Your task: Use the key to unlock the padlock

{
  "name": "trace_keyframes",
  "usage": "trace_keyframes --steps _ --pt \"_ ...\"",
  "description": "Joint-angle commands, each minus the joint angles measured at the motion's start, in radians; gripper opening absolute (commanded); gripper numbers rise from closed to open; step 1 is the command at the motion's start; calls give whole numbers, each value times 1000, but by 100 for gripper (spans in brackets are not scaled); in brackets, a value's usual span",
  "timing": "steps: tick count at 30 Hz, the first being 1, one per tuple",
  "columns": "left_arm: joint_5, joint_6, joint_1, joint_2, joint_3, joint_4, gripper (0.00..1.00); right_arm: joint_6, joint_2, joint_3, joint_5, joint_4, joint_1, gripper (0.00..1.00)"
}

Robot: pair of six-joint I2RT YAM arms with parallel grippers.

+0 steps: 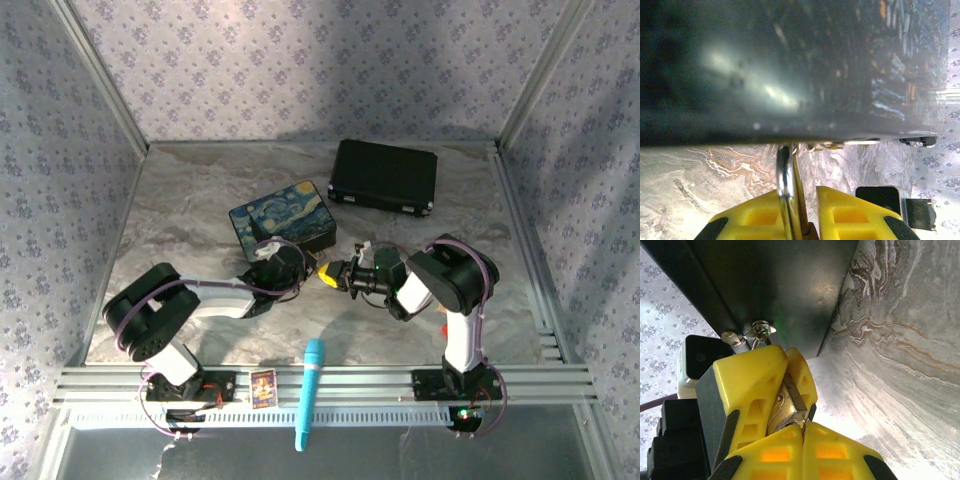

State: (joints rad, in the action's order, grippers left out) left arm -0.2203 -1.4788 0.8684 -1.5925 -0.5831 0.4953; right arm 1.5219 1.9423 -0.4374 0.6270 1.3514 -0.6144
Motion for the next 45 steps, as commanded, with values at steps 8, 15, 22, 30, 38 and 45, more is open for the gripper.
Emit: trace_keyframes --steps 8,15,22,30,38,45 --pt "134 -143 25 -9 -28 -130 0 -345 -200 14 -25 -436 22 28" --pt "146 -123 17 -6 -61 -238 0 -922 -593 -64 -253 -1237 -2 38" --pt "195 -100 15 1 -81 -247 0 -1409 -804 -44 -651 -1316 -171 60" --pt "256 -51 23 16 -130 -354 0 -1623 -653 -93 -679 -1174 -302 44" --pt "263 -69 28 25 -103 -316 0 -1605 -523 -153 -704 -1086 -344 35" --pt "273 -80 35 16 -91 -290 0 -1594 -466 -182 -703 -1072 -340 19"
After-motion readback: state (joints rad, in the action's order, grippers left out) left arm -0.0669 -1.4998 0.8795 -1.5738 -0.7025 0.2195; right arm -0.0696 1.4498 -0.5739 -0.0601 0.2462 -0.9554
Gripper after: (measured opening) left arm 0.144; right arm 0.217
